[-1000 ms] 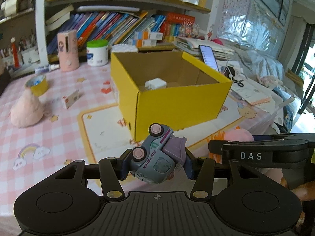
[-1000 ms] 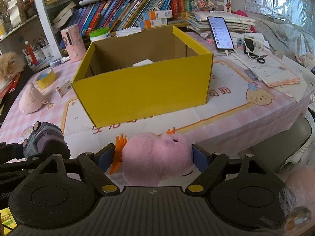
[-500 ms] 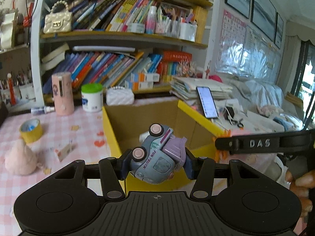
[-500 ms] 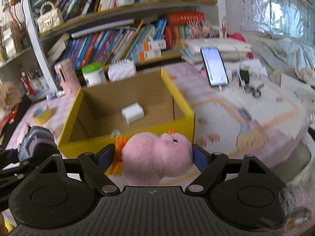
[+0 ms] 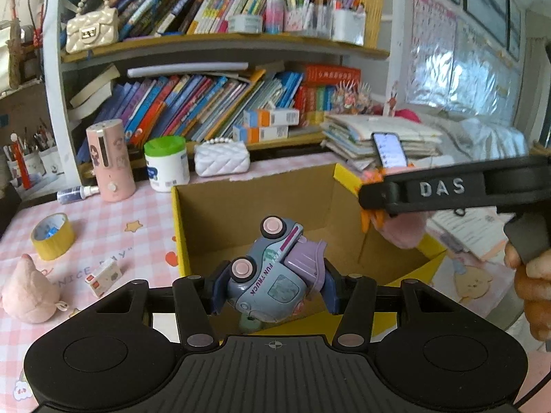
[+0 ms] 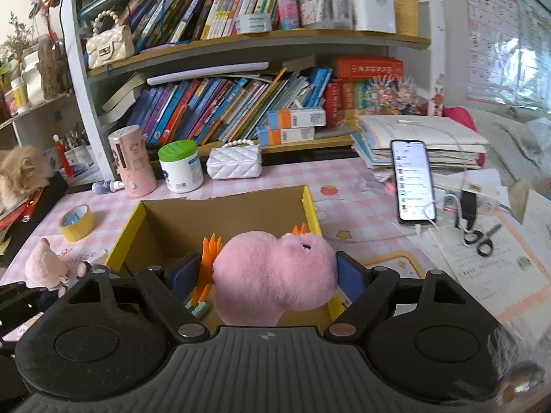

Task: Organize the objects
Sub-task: 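Lower both grippers into the yellow box and open them to drop the toys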

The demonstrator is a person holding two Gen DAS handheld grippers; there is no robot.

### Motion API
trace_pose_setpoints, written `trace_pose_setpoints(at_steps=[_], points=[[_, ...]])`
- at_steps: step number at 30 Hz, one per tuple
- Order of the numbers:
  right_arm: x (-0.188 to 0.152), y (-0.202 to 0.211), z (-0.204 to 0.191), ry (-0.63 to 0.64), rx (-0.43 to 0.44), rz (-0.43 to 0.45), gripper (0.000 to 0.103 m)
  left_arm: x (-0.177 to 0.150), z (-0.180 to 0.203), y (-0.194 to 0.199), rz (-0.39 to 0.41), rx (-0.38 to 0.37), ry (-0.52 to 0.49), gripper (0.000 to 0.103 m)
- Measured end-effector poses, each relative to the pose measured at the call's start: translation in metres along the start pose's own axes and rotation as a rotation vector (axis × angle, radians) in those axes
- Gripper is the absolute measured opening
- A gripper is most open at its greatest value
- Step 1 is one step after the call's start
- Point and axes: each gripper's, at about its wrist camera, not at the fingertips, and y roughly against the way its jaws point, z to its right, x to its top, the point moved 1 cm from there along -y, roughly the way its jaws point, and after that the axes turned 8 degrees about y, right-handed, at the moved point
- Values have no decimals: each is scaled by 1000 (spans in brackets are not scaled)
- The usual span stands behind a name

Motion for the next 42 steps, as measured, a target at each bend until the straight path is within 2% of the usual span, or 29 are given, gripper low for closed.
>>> trace_pose_setpoints(at_steps=[4,8,13,15,17,22,28,33,38,40,42], points=[[7,-22,-1,44,44,-18,81,1,6,-18,-36,25,-16,51],[13,-47,-3,75,85,-54,81,0,5,-39,-112,47,-2,51],[16,-84,-10,136,134,-127,81,0,2,-57,-176,53,10,51],[15,-100,-14,166,142,-172,81,1,4,-63,-194,62,-14,51],[13,-113,-18,200,159,-215,81,2,6,-67,-209,57,-28,50],[7,-137,-36,332,214,-314,81,3,1,-72,-252,5,36,46],[4,-151,-43,374,265,-410,81,1,3,-71,-255,-1,47,46],[3,-154,-45,386,292,-451,81,1,5,-68,-241,12,40,47],[3,-148,-43,369,293,-423,83,2,7,-57,-193,17,31,52],[4,-143,-39,345,279,-387,84,2,8,-51,-168,22,25,56],[5,-135,-36,311,259,-358,86,3,7,-45,-146,28,20,66]])
